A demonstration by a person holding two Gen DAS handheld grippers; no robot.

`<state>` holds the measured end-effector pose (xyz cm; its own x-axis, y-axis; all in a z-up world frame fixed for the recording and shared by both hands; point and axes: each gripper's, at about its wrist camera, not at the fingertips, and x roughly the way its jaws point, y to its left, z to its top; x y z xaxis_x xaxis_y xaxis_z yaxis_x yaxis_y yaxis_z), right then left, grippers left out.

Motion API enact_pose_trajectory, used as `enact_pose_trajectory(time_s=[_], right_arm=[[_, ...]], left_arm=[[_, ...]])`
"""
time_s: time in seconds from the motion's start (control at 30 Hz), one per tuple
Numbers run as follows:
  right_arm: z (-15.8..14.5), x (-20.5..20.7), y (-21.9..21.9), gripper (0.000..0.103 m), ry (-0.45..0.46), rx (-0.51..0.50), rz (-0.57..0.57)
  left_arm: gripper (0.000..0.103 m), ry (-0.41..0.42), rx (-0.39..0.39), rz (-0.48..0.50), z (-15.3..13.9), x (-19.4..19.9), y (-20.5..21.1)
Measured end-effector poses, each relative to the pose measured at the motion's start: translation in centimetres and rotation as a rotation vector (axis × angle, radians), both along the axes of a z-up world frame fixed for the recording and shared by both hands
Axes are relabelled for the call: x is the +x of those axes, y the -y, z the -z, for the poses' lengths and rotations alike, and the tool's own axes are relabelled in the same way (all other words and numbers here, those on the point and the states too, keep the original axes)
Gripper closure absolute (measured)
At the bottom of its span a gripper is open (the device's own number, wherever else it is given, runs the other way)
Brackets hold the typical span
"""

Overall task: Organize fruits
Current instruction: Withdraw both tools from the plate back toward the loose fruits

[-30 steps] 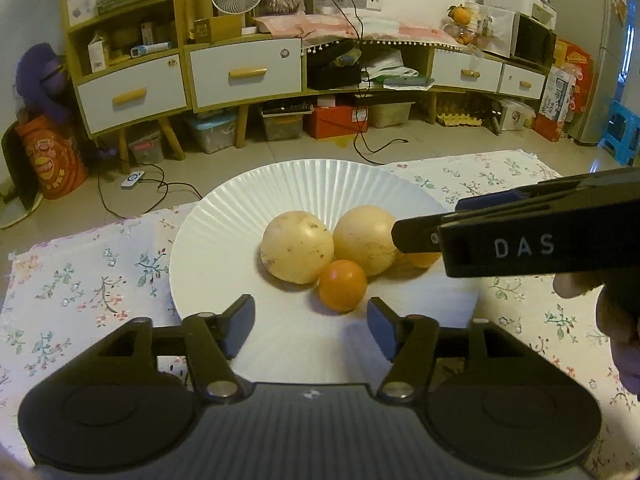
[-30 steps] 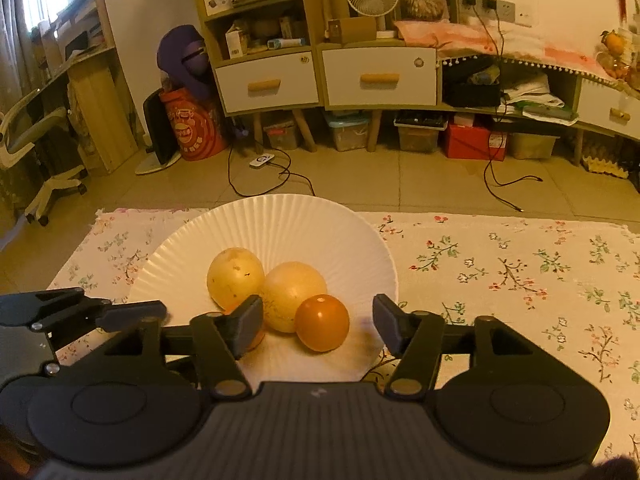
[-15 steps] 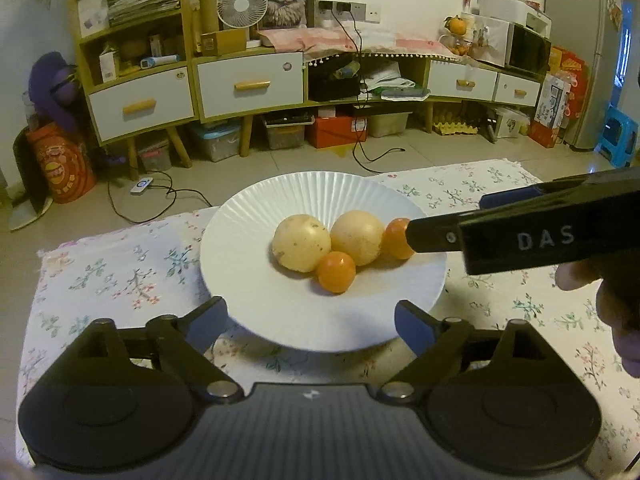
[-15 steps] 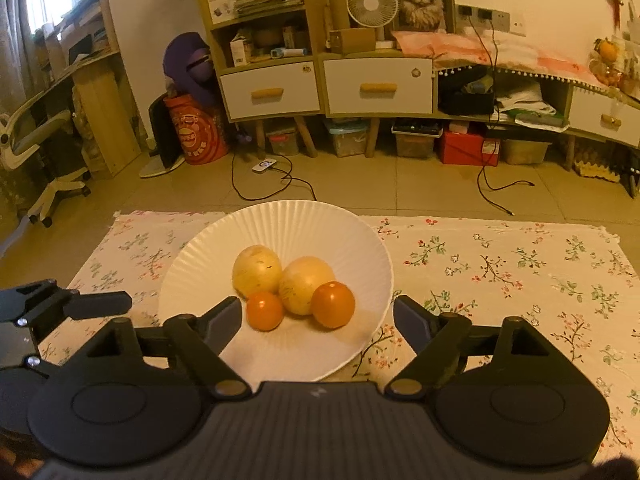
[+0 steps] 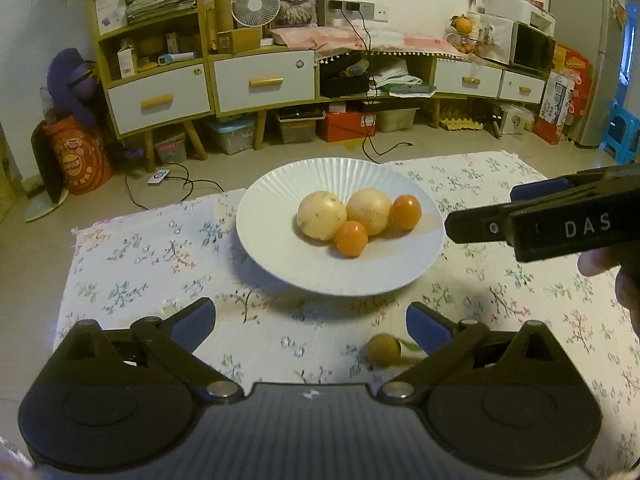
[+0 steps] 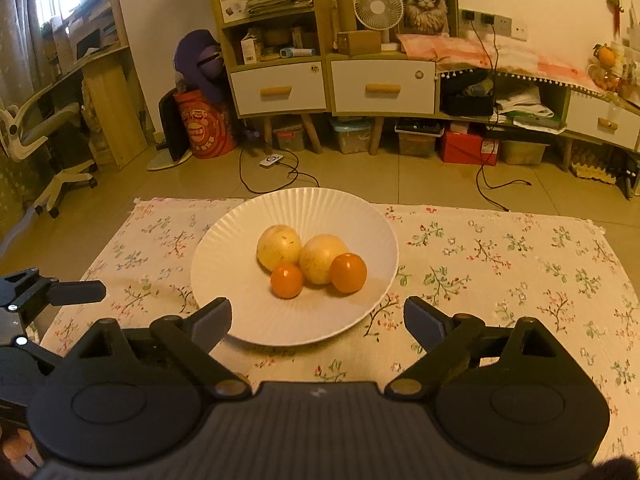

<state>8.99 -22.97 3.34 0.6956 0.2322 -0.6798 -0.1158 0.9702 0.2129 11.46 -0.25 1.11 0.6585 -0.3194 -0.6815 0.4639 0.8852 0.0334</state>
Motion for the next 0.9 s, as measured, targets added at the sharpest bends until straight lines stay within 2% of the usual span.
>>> enact_pose_trajectory(time_s=[0.67, 0.9], right_arm=[[1.2, -3.4, -0.6, 0.004, 0.005, -0.023, -0.017], [1.4, -4.7, -0.9, 0.003, 0.018, -0.053, -0.064]], left_arm=[[0.009, -0.005, -0.004, -0.015, 1.1, -3.3, -3.9], [0.009, 0.003, -0.010, -0.015, 1.3, -4.3, -5.0]])
